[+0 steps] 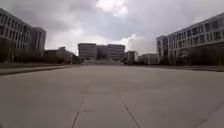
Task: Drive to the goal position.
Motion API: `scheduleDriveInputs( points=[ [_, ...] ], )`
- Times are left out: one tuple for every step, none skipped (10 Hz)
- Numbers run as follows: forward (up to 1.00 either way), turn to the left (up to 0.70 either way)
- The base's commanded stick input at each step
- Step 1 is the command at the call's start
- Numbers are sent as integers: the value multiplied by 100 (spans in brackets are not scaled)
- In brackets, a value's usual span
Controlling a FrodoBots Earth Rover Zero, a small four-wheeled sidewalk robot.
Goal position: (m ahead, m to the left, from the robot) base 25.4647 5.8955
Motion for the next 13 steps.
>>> scheduleDriveInputs(
  points=[
    [70, 33],
    [70, 35],
    [70, 34],
    [70, 0],
    [70, 0],
    [70, 0],
    [70, 0],
    [70, 0],
    [70, 0],
    [70, 0],
    [70, 0],
    [70, 0],
    [70, 0]
  ],
)
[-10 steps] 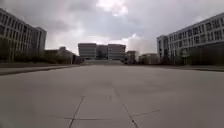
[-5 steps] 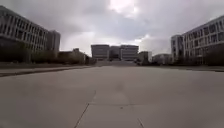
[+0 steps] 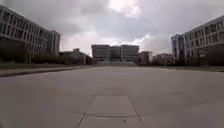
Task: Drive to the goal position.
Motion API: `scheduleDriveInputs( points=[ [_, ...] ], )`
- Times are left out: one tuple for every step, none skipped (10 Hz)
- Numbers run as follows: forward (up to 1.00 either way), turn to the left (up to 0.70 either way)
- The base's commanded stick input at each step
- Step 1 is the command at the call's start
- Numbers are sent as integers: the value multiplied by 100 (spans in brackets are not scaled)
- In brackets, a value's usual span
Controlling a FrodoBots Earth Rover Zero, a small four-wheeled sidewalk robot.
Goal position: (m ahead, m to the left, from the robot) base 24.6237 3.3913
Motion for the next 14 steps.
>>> scheduleDriveInputs(
  points=[
    [70, 0],
    [66, 0],
    [13, 0],
    [0, 0],
    [0, 0],
    [0, 0],
    [0, 0],
    [0, 0],
    [0, 0],
    [0, 0],
    [0, 0],
    [0, 0],
    [5, 0],
    [28, 0]
  ],
)
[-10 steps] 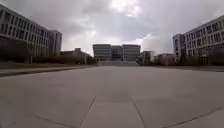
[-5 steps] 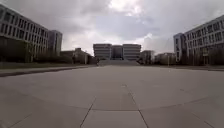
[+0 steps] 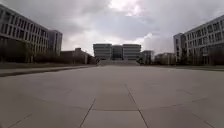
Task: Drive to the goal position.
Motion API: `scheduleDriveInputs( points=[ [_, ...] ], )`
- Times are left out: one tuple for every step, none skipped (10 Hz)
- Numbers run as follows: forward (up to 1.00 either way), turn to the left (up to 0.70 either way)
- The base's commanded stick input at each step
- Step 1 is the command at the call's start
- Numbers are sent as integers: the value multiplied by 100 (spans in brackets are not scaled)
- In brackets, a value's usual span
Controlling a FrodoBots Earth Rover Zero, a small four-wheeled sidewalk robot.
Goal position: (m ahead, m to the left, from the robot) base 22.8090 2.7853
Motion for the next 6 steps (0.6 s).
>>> scheduleDriveInputs(
  points=[
    [60, 0],
    [64, 0],
    [65, 0],
    [65, 0],
    [65, 0],
    [66, 0]
  ],
)
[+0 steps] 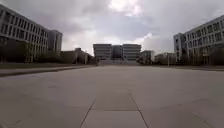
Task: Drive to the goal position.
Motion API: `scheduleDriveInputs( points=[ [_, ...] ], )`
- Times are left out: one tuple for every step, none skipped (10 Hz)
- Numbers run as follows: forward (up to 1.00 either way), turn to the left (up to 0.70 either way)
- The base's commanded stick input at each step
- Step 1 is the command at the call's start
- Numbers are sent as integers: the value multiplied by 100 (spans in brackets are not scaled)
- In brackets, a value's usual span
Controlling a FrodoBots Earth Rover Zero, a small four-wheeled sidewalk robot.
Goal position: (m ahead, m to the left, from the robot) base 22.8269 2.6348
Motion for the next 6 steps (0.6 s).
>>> scheduleDriveInputs(
  points=[
    [65, 0],
    [65, 0],
    [65, 0],
    [65, 0],
    [65, 0],
    [65, 0]
  ],
)
